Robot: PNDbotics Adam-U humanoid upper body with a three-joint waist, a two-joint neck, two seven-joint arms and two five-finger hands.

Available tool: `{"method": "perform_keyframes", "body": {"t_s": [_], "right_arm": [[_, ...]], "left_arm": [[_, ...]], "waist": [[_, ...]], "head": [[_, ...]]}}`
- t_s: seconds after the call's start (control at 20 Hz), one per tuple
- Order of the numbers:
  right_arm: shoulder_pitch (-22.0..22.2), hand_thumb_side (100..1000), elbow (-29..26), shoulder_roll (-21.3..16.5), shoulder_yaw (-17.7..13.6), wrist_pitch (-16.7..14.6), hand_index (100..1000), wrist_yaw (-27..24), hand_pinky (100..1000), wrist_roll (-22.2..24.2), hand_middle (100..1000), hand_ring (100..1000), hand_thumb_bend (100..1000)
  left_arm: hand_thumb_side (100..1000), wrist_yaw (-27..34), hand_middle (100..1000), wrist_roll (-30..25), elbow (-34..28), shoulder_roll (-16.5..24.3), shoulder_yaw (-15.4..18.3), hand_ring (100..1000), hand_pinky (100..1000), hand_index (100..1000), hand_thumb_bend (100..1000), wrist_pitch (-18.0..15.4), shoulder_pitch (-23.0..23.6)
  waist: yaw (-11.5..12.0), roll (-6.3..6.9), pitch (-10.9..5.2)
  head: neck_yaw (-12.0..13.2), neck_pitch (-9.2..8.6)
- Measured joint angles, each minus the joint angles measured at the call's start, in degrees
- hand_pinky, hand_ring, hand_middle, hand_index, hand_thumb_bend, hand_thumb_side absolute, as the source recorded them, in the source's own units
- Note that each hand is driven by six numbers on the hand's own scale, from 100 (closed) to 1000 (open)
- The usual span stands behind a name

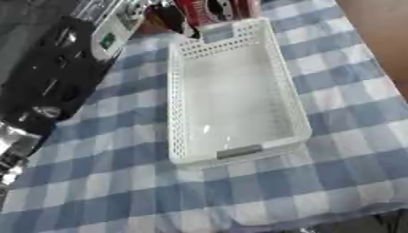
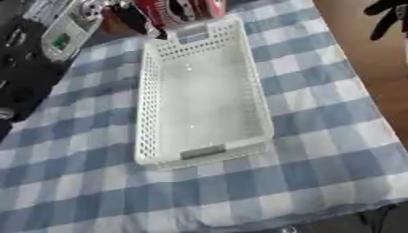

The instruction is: Pick up objects on the table and place them in the box.

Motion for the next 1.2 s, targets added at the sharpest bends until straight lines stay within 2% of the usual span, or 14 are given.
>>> {"method": "perform_keyframes", "body": {"t_s": [0.3,0.5,0.65,0.7,0.75,0.8,0.85,0.9,0.95,1.0,1.05,1.15,1.2], "right_arm": [[-0.3,776,0.0,-0.1,0.0,-0.1,849,-0.1,367,0.3,682,583,100],[-0.5,776,0.0,-0.1,0.1,-0.2,849,-0.1,367,0.4,682,583,100],[-0.7,775,0.0,0.0,0.3,-0.4,849,-0.1,367,0.5,683,583,100],[-1.1,774,0.0,0.0,0.3,-0.4,848,-0.1,367,0.6,683,584,100],[-1.4,774,0.0,0.0,0.3,-0.4,848,-0.1,367,0.6,683,584,100],[-1.6,774,0.0,0.0,0.3,-0.4,848,-0.1,367,0.6,683,584,100],[-1.6,774,0.0,0.0,0.3,-0.4,848,-0.1,367,0.6,683,584,100],[-1.6,774,0.0,0.0,0.3,-0.5,847,-0.1,367,0.6,683,584,100],[-1.6,774,0.1,0.1,0.3,-0.5,847,-0.1,367,0.7,683,584,100],[-1.6,774,0.2,0.1,0.3,-0.5,846,-0.1,367,0.7,683,584,100],[-1.7,773,0.3,0.2,0.3,-0.6,845,-0.1,367,0.8,683,584,100],[-1.8,773,0.4,0.2,0.3,-0.7,845,-0.1,367,0.8,683,584,100],[-1.9,773,0.4,0.2,0.3,-0.7,844,-0.1,367,0.8,682,583,100]], "left_arm": [[100,1.3,100,1.2,1.4,-3.6,-0.3,100,100,208,443,0.4,0.8],[100,2.4,120,2.0,2.0,-5.9,-0.7,100,100,226,324,0.9,1.4],[100,3.3,137,2.8,2.1,-7.8,-1.2,100,100,242,295,1.1,1.8],[100,3.5,190,2.9,2.1,-8.4,-1.5,105,100,287,308,1.0,1.8],[100,3.5,256,3.0,2.0,-8.8,-1.8,172,100,339,266,1.0,1.9],[100,3.5,376,3.0,1.9,-9.1,-2.0,293,100,463,188,0.8,2.0],[100,3.5,376,2.9,1.9,-9.4,-2.3,293,100,463,188,0.6,2.3],[159,3.5,551,2.6,1.9,-9.5,-2.6,457,227,675,100,0.3,2.4],[470,3.4,717,1.9,1.9,-9.6,-2.9,613,436,830,100,-0.3,2.6],[623,3.4,807,1.0,1.9,-9.8,-3.2,727,571,917,100,-0.9,2.7],[747,3.3,866,0.0,1.9,-9.9,-3.4,798,668,976,100,-1.5,2.8],[839,3.2,903,-1.9,1.9,-9.9,-3.5,846,738,1000,100,-2.9,2.8],[933,3.3,945,-2.7,1.9,-9.8,-3.5,892,812,1000,109,-3.5,2.8]], "waist": [[-0.3,0.01,0.33],[-0.3,-0.04,0.56],[-0.4,-0.18,0.95],[-0.4,-0.26,1.08],[-0.5,-0.36,1.17],[-0.5,-0.46,1.26],[-0.5,-0.52,1.35],[-0.5,-0.54,1.46],[-0.5,-0.55,1.5],[-0.5,-0.55,1.5],[-0.4,-0.56,1.52],[-0.3,-0.66,1.73],[-0.2,-0.74,1.82]], "head": [[0.0,0.0],[0.2,0.0],[0.6,0.0],[0.7,0.0],[0.8,0.0],[0.9,0.0],[1.0,0.0],[1.0,0.0],[1.0,0.0],[1.0,0.0],[1.0,0.0],[1.0,0.0],[1.0,0.0]]}}
